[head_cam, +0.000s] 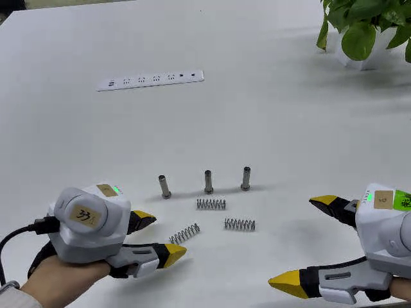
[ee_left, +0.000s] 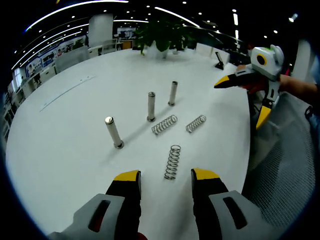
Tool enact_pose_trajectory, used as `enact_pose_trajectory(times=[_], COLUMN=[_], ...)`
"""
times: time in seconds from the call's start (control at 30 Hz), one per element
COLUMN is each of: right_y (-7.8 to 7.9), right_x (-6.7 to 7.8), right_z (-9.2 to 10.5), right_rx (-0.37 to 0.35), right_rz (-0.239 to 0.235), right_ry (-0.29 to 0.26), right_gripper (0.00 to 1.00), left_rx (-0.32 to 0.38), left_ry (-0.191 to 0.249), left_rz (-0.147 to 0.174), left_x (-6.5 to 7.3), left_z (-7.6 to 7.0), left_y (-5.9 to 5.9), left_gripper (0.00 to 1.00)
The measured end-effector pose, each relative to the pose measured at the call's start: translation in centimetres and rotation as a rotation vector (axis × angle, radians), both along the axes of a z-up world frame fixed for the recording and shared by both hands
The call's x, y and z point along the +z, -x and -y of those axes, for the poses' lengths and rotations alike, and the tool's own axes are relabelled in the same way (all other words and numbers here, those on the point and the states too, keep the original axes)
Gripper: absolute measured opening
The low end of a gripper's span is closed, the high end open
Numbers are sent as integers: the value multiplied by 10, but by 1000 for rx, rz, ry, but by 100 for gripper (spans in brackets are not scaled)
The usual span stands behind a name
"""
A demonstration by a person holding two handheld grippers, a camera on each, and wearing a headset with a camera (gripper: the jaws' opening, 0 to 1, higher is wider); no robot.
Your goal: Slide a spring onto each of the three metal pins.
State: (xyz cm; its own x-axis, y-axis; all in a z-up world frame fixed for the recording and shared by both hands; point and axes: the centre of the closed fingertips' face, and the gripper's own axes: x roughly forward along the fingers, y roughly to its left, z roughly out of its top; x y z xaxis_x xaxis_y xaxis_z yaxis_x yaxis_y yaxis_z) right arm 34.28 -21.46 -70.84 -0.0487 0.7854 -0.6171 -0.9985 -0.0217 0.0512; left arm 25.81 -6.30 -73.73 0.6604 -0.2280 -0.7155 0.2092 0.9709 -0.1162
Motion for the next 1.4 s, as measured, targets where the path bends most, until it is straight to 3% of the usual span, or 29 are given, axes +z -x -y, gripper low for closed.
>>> enact_pose_trajectory(times=[0.2,0.33,0.5,0.7,0.97,1.13,1.4], right_y=[1,2,1,1,4,4,3], right_x=[-2,-2,-3,-3,-3,-3,-4], right_z=[2,2,4,4,3,3,2], right_rx=[-2,-6,-12,-18,-14,-13,-13], right_rz=[-1,-2,-3,-4,-5,-7,-7], right_ry=[2,0,2,-2,-4,-5,-6], right_gripper=[94,94,94,95,95,95,95], left_rx=[-27,-37,-73,-129,-148,-150,-162], left_ry=[-33,-30,-86,-199,-216,-230,-268], left_rz=[-42,-62,-86,-112,-135,-189,-204], left_x=[-6,-7,-13,-15,-17,-18,-18], left_z=[1,4,5,6,10,9,7], left_y=[-2,-5,-4,-5,-8,-8,-8], left_gripper=[34,29,25,24,18,16,11])
